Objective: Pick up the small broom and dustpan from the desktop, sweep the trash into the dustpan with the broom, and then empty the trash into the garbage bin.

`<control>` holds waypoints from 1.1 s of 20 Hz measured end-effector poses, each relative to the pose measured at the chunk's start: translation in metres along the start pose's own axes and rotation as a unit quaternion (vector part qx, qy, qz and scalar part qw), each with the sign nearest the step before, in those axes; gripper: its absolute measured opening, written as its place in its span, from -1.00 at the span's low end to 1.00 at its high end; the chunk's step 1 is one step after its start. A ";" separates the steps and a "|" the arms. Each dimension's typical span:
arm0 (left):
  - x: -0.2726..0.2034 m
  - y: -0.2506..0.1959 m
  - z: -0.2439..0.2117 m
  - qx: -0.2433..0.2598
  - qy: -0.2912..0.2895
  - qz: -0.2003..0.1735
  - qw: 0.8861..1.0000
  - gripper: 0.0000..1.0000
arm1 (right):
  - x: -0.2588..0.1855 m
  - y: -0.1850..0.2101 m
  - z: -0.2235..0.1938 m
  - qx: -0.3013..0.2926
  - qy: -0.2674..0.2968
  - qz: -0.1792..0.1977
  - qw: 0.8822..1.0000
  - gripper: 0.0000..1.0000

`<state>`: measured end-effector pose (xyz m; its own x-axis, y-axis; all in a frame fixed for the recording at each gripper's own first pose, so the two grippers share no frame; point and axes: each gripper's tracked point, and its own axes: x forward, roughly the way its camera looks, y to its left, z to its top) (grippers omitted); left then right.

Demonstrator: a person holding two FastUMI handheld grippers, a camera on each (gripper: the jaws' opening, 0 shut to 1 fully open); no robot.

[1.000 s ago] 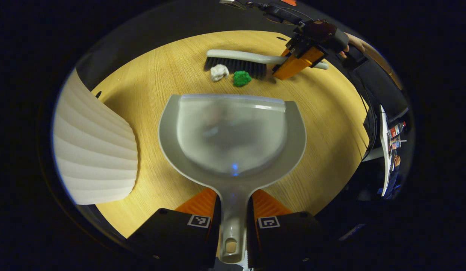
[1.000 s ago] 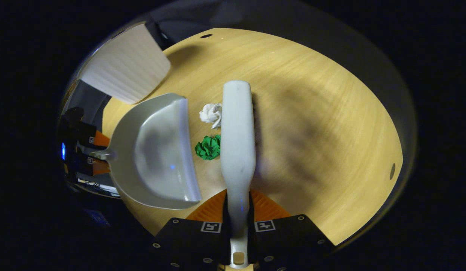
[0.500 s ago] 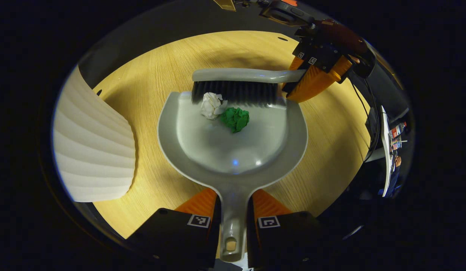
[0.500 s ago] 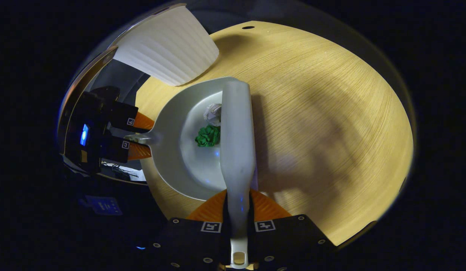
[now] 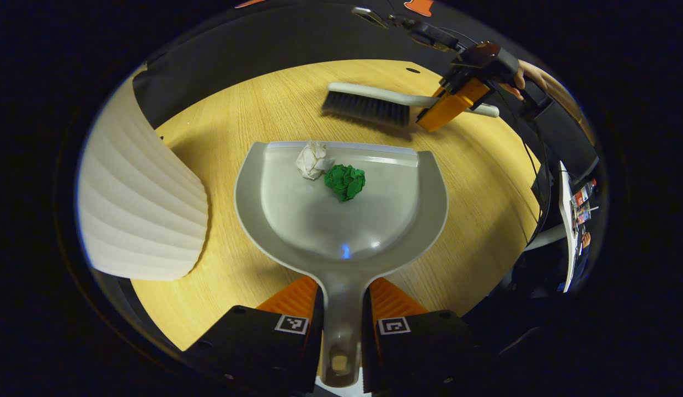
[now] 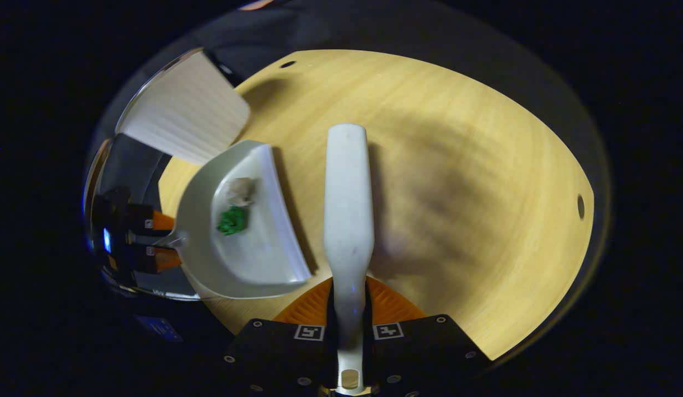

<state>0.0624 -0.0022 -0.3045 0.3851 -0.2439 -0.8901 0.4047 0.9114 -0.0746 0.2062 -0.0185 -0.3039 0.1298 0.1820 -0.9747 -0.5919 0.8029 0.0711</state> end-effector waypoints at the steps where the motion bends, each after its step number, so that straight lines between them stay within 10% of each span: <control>1: -0.005 -0.006 0.000 -0.002 0.000 -0.004 1.000 -0.36 | -0.001 -0.013 -0.017 0.017 0.008 -0.026 0.999 -0.65; 6: -0.050 -0.022 -0.001 -0.026 0.005 -0.038 0.999 -0.37 | -0.021 -0.036 -0.072 0.069 0.009 -0.079 0.994 -0.65; 22: -0.229 -0.003 0.145 0.059 -0.050 -0.046 0.996 -0.37 | -0.017 -0.019 -0.084 0.116 -0.002 -0.027 0.993 -0.66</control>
<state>0.0932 0.0026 -0.0352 0.4204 -0.3614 -0.8323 0.5344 0.8399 -0.0947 0.1486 -0.0844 -0.3069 0.1606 0.1368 -0.9775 -0.3853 0.9205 0.0655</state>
